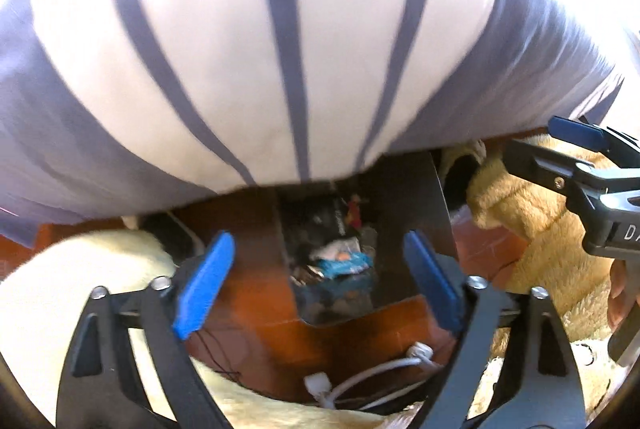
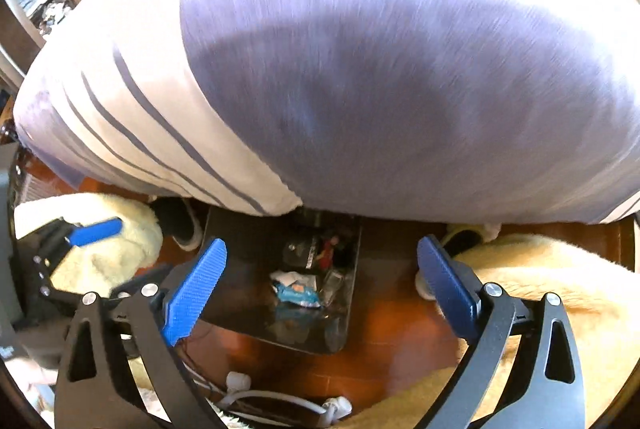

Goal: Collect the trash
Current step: 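Open both tools over the bin to drop the tissue and spool, then raise both open tools back over the items on the bed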

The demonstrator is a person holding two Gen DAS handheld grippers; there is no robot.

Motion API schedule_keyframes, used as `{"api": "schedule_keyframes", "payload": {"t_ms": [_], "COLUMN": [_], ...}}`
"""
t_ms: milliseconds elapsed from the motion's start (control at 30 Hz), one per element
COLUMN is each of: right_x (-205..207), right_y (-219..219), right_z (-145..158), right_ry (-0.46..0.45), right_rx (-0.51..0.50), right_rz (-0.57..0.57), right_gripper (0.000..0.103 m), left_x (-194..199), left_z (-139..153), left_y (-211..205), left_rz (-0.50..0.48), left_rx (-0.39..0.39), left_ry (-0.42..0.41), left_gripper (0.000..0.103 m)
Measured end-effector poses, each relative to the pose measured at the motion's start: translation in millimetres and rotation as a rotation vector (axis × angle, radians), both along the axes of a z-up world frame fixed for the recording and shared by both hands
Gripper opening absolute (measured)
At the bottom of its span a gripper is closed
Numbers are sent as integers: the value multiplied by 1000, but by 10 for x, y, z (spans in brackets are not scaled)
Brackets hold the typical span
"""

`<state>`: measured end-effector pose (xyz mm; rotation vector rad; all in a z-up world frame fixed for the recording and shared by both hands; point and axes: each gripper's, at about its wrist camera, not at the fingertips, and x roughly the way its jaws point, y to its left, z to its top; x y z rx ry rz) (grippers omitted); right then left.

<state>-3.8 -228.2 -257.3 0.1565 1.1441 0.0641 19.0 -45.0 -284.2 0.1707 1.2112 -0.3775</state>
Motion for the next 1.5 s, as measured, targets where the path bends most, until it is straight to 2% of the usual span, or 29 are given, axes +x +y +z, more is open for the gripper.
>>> {"api": "schedule_keyframes", "payload": {"t_ms": [167, 433, 667, 900, 1300, 1500], "right_x": [-41, -1, 265, 673, 1575, 2008], "right_y": [-71, -210, -358, -492, -609, -746], "right_z": [299, 811, 1184, 1433, 1496, 1466], "right_ry": [-66, -188, -276, -326, -323, -307], "right_rx": [24, -13, -68, -110, -153, -160], "right_rz": [-8, -20, -38, -54, -94, -122], "right_gripper": [99, 99, 99, 99, 99, 99], "left_x": [26, 168, 430, 843, 1797, 2282], "left_z": [430, 994, 1362, 1567, 1731, 1732], "left_y": [96, 264, 293, 78, -343, -606], "left_rz": [11, 47, 57, 45, 31, 5], "left_rx": [-18, -54, -61, -60, -34, -91], "left_ry": [-103, -225, -319, -382, -419, -402], "left_gripper": [95, 95, 95, 95, 95, 94]}}
